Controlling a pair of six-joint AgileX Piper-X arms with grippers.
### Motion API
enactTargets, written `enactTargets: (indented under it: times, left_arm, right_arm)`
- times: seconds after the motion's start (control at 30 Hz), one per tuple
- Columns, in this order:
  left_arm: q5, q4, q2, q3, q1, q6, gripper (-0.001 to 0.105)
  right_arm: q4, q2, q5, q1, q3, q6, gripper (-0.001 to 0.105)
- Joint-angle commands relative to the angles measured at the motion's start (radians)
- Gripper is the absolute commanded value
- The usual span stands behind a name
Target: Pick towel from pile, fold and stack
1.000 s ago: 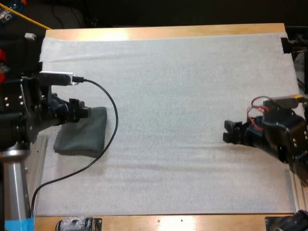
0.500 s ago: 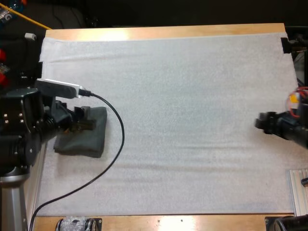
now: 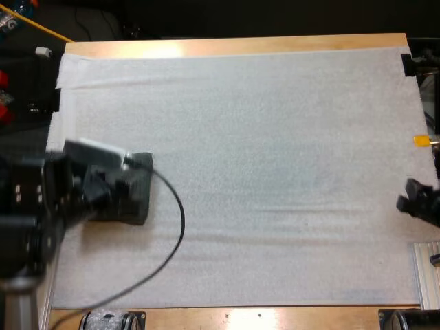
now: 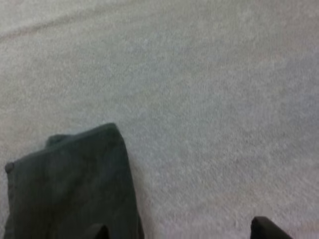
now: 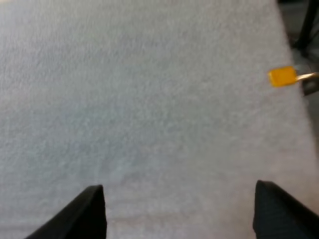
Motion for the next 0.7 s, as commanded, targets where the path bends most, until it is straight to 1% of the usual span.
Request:
enactTargets:
  times: [0.0, 0.07, 0.1, 0.17, 0.2, 0.27, 0.47, 0.57, 0.67]
  left_arm:
    - [-0.001, -0.003, -0.022, 0.012, -0.005, 0.002, 0.056]
    - [-0.001, -0.013, -0.098, 0.071, -0.005, 0.002, 0.056]
    - [-0.001, -0.018, -0.127, 0.087, -0.005, 0.002, 0.056]
    - [-0.004, -0.038, -0.224, 0.148, -0.005, 0.002, 0.056]
    - [-0.003, -0.045, -0.252, 0.165, -0.005, 0.002, 0.056]
    - [-0.001, -0.072, -0.367, 0.208, -0.005, 0.003, 0.056]
    - [-0.001, -0.053, -0.607, 0.280, -0.005, 0.003, 0.056]
    - [-0.001, -0.017, -0.697, 0.297, -0.005, 0.003, 0.056]
    - [-0.001, 0.006, -0.775, 0.299, -0.005, 0.003, 0.056]
  right_arm:
    - [0.016, -0.018, 0.011, -0.005, -0.005, -0.023, 0.061]
    - [0.037, -0.070, 0.045, -0.005, -0.005, -0.036, 0.061]
    - [0.043, -0.093, 0.057, -0.005, -0.005, -0.041, 0.061]
    - [0.047, -0.154, 0.083, -0.005, -0.005, -0.046, 0.061]
    - [0.047, -0.171, 0.088, -0.005, -0.005, -0.046, 0.061]
    - [0.047, -0.239, 0.092, -0.005, -0.005, -0.046, 0.061]
    - [0.047, -0.403, 0.092, -0.005, -0.005, -0.046, 0.061]
    - [0.047, -0.483, 0.092, -0.005, -0.005, -0.046, 0.061]
    - [0.047, -0.561, 0.092, -0.005, -0.004, -0.046, 0.061]
